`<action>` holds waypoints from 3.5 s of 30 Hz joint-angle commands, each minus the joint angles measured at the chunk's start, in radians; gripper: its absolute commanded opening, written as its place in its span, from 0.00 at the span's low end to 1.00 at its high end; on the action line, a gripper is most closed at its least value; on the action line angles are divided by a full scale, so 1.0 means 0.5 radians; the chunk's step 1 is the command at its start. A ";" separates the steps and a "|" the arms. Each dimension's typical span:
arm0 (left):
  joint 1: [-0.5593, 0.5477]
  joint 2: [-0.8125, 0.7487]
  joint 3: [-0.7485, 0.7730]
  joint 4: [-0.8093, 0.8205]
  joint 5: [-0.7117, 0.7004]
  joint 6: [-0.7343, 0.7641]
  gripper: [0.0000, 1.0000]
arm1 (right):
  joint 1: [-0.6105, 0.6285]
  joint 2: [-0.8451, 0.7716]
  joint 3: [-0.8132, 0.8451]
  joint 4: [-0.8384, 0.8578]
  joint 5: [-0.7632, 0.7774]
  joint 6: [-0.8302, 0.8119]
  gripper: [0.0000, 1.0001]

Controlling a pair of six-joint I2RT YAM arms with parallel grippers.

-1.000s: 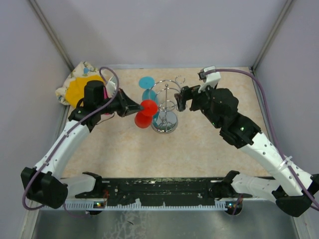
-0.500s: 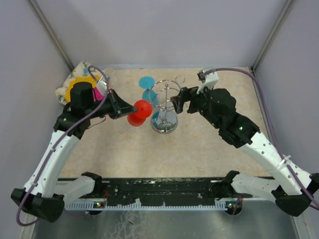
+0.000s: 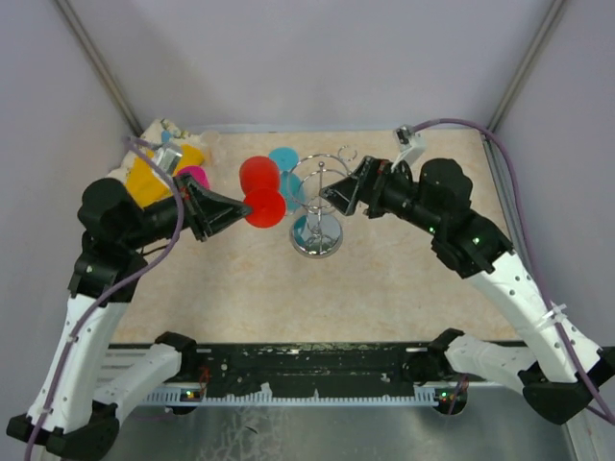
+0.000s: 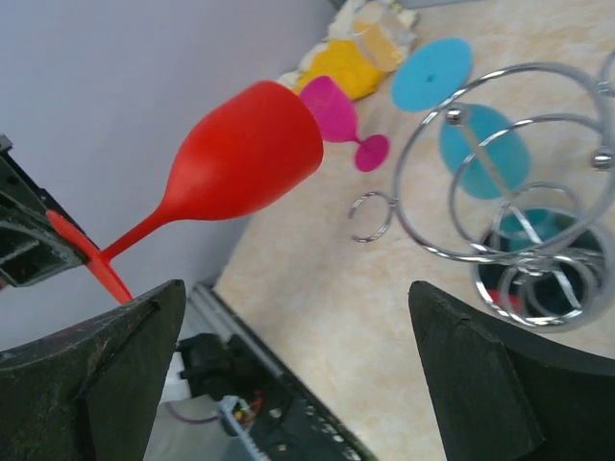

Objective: Take the wine glass off the wine glass rack

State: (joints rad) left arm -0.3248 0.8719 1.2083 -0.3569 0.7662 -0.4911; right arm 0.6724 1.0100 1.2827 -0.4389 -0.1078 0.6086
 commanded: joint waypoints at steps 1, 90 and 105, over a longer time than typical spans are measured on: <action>-0.001 -0.162 -0.031 0.290 0.121 0.307 0.00 | -0.144 0.038 -0.106 0.459 -0.675 0.489 0.99; -0.001 -0.681 -0.380 0.573 0.482 0.704 1.00 | -1.002 0.330 0.101 0.784 -1.063 0.351 0.72; -0.001 -0.613 -0.497 0.708 0.456 0.682 1.00 | -1.388 0.654 0.204 0.428 0.263 -0.390 0.69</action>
State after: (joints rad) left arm -0.3248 0.5587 0.9844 -0.0437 1.0088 -0.1493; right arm -0.0345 1.2938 1.3319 -0.2111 -0.2691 0.5758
